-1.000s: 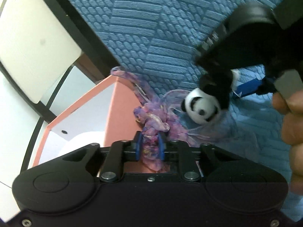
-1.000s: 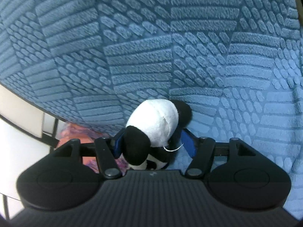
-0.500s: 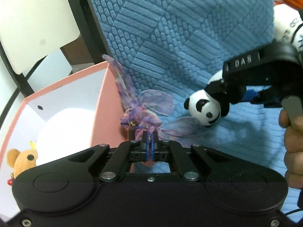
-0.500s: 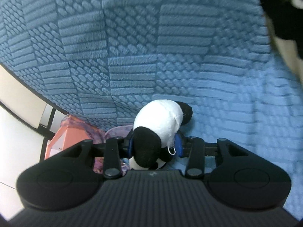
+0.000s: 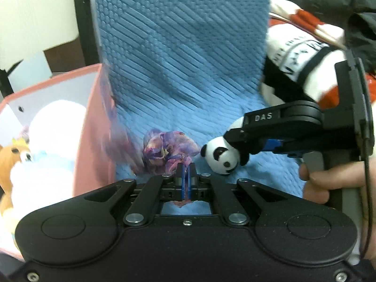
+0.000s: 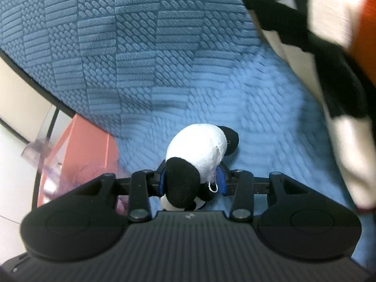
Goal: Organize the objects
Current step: 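Lift the panda plush with the right tool while the left tool grasps the purple ribbon bundle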
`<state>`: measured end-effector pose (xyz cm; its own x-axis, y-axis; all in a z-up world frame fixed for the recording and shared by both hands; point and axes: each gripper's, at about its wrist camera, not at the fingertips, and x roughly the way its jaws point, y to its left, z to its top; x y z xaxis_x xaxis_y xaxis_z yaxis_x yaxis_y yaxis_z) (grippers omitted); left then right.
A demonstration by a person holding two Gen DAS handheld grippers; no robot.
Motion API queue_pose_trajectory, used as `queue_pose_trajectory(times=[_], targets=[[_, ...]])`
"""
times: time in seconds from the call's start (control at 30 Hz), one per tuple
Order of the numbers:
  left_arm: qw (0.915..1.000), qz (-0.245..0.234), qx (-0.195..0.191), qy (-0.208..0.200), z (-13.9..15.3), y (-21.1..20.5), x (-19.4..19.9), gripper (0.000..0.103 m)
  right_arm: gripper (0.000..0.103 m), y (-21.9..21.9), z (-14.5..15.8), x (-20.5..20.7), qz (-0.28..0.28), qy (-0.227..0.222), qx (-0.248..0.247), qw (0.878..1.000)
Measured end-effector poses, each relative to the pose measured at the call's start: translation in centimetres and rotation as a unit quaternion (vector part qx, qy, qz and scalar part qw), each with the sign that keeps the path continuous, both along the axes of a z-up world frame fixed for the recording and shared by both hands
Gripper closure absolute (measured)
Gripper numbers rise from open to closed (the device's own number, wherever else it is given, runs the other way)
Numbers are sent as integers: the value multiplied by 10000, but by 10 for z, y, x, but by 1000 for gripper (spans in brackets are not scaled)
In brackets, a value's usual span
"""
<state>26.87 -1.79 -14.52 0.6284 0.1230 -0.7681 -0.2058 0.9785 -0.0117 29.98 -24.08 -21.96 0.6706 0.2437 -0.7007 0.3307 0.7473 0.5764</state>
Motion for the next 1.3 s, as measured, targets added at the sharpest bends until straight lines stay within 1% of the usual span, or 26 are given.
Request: queue_pose_trajectory(times=[0.1,0.2,0.27,0.33,0.4,0.47,0.57,0.6,0.63,0.7,0.83,0.9,0.93,1.03,1.13,1.23,1.3], targets=[[9997,-111,-213,63,-3,-6,-16,101,59,3,3,-25,-172,1,-114,9998],[9991,-170,-345,164,-9,-11,-32,100,59,7,5,-45,-298,-19,-273,9992],[9985,-196,-432,257,-14,-13,-41,94,59,7,3,-54,-403,-38,-243,9989],[9983,-191,-435,339,-18,-13,-50,89,58,8,1,-60,-478,-83,-309,9983],[9984,-153,-394,376,-20,-12,-57,80,57,9,0,-64,-532,-166,-323,9979],[9985,-73,-373,383,-21,-9,-61,51,56,7,-2,-67,-633,-202,-226,9975],[9984,54,-401,401,-24,-2,-60,42,52,3,-4,-69,-679,-241,-62,9974],[9982,52,-434,418,-27,0,-57,39,48,3,-6,-70,-704,-223,-66,9972],[9979,62,-475,431,-29,2,-55,34,44,2,-7,-70,-750,-192,-98,9970],[9973,119,-516,509,-37,5,-49,33,43,0,-9,-70,-793,-223,-78,9966],[9969,164,-412,655,-52,5,-40,33,40,-8,-18,-64,-888,-313,262,9952],[9971,151,-336,662,-57,4,-36,34,39,-11,-21,-59,-958,-339,412,9940],[9972,172,-331,654,-58,5,-35,36,36,-12,-22,-57,-983,-340,421,9937],[9965,234,-567,562,-62,9,-33,38,34,-12,-26,-48,-1057,-223,432,9932],[9961,330,-490,662,-66,9,-28,43,34,-11,-29,-39,-1099,-215,466,9926],[9956,355,-513,707,-70,9,-26,44,34,-7,-32,-28,-1118,-148,445,9926],[9956,378,-456,723,-72,8,-25,44,34,-2,-31,-21,-1080,-118,226,9938]])
